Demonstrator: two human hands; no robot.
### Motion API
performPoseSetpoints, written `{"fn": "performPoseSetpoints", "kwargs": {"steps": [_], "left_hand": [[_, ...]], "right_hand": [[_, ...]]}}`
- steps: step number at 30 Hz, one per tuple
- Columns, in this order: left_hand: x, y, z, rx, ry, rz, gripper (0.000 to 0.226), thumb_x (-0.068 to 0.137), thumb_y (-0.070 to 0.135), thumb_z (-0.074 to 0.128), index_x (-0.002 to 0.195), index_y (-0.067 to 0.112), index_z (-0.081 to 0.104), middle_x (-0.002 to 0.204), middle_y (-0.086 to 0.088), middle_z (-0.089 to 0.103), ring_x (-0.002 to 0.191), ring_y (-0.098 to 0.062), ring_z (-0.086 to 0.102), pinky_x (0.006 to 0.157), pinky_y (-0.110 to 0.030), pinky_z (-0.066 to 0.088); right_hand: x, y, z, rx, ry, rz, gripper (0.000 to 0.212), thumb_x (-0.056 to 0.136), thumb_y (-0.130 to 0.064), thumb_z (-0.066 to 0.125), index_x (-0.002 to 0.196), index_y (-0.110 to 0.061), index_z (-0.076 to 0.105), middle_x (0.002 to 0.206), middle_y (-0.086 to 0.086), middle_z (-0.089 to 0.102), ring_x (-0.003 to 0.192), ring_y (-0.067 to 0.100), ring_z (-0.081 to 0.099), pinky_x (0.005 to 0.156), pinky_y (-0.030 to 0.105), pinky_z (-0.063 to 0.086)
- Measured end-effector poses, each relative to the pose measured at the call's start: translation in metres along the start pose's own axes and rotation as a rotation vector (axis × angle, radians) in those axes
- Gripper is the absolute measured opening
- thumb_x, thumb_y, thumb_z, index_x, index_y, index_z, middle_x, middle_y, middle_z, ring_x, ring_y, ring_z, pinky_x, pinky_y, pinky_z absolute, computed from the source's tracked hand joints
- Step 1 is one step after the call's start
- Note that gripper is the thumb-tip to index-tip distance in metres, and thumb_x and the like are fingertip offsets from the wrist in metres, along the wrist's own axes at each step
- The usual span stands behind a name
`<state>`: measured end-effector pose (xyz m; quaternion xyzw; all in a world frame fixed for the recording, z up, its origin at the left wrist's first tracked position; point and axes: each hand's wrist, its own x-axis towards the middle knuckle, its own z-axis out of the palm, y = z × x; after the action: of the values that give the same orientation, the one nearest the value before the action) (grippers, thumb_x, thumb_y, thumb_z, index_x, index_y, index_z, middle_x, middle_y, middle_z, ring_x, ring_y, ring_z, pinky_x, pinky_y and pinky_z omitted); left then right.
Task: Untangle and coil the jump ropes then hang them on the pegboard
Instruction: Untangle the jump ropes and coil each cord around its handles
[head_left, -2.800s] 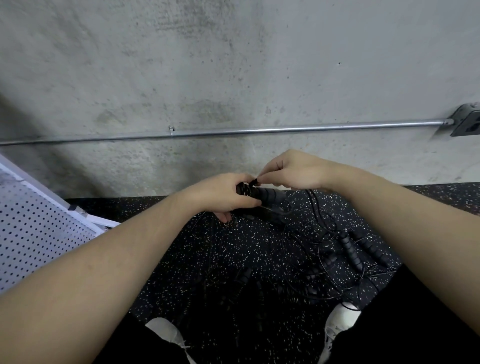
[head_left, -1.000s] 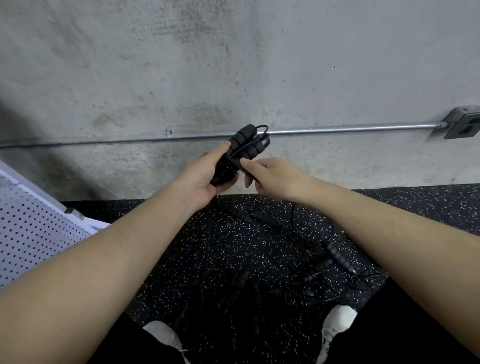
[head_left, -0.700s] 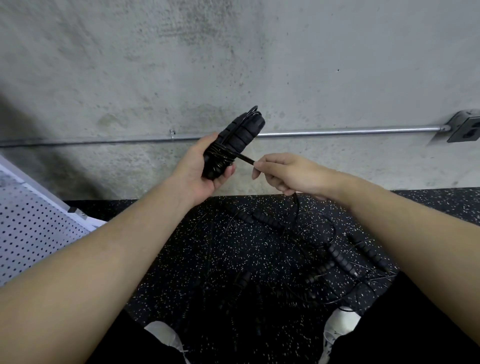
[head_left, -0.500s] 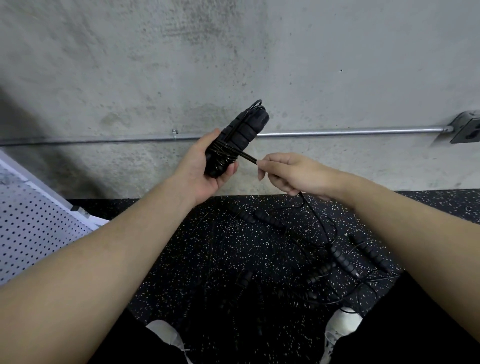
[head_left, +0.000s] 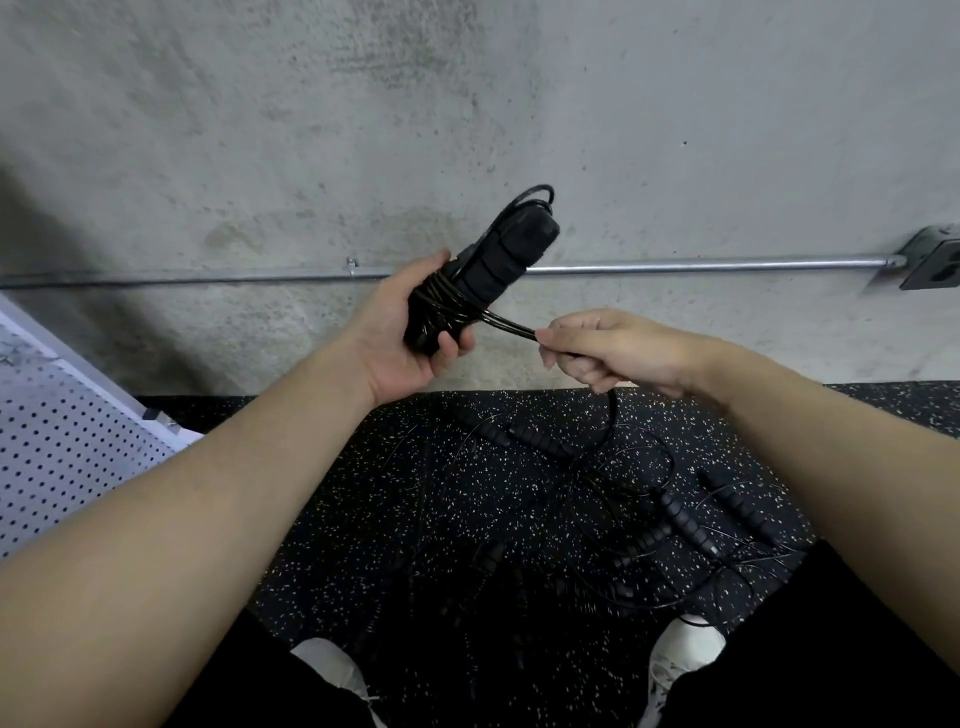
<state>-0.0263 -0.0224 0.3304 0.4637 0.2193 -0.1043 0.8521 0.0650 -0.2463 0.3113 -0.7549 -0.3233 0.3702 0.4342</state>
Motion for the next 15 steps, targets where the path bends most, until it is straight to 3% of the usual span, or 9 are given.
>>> {"fn": "performPoseSetpoints", "kwargs": {"steps": [3,5,8,10,13,15], "left_hand": [[-0.002,-0.003,0.001,0.116,-0.056,-0.029,0.041,0.079,0.047,0.069,0.104,0.014,0.065,0.082,-0.007,0.064,0.052,-0.019,0.06,0.031,-0.017,0.041],[-0.003,-0.005,0.001,0.209,-0.099,-0.042,0.044,0.077,0.049,0.07,0.108,0.017,0.065,0.089,-0.009,0.067,0.054,-0.021,0.062,0.031,-0.018,0.042],[-0.005,-0.007,0.001,0.395,-0.169,-0.055,0.045,0.08,0.049,0.068,0.112,0.017,0.064,0.091,-0.013,0.072,0.059,-0.024,0.066,0.035,-0.018,0.045],[-0.006,-0.009,0.002,0.538,-0.21,-0.047,0.039,0.081,0.046,0.067,0.107,0.018,0.061,0.091,-0.013,0.072,0.063,-0.026,0.068,0.038,-0.019,0.046],[-0.006,-0.013,0.004,0.778,-0.258,-0.034,0.033,0.077,0.041,0.072,0.096,0.02,0.055,0.093,-0.017,0.074,0.068,-0.031,0.071,0.042,-0.023,0.047],[-0.003,-0.018,0.005,0.932,-0.252,-0.031,0.037,0.075,0.04,0.077,0.099,0.02,0.058,0.096,-0.017,0.075,0.072,-0.032,0.073,0.046,-0.026,0.05]], "right_hand": [[0.002,0.0,0.0,-0.134,0.141,0.072,0.045,0.084,-0.062,0.064,0.072,-0.019,0.058,0.054,-0.005,0.044,0.049,0.012,0.037,0.055,0.02,0.04],[0.005,0.001,-0.001,-0.141,0.231,0.109,0.047,0.079,-0.061,0.073,0.062,-0.022,0.054,0.052,-0.004,0.043,0.045,0.01,0.035,0.049,0.017,0.037],[0.008,0.006,-0.008,-0.051,0.287,0.122,0.03,0.091,-0.02,0.07,0.065,-0.015,0.056,0.057,0.0,0.047,0.054,0.014,0.038,0.052,0.023,0.034],[0.008,0.008,-0.01,-0.05,0.27,0.136,0.023,0.094,-0.007,0.062,0.072,-0.014,0.067,0.064,0.003,0.058,0.061,0.017,0.047,0.062,0.027,0.041],[0.004,0.001,-0.008,-0.042,0.193,0.163,0.025,0.083,-0.032,0.078,0.069,-0.017,0.066,0.053,-0.003,0.054,0.045,0.009,0.043,0.049,0.016,0.041],[0.003,-0.002,-0.006,-0.039,0.127,0.182,0.036,0.067,-0.052,0.081,0.075,-0.018,0.071,0.052,-0.003,0.046,0.046,0.01,0.038,0.057,0.02,0.042]]}}
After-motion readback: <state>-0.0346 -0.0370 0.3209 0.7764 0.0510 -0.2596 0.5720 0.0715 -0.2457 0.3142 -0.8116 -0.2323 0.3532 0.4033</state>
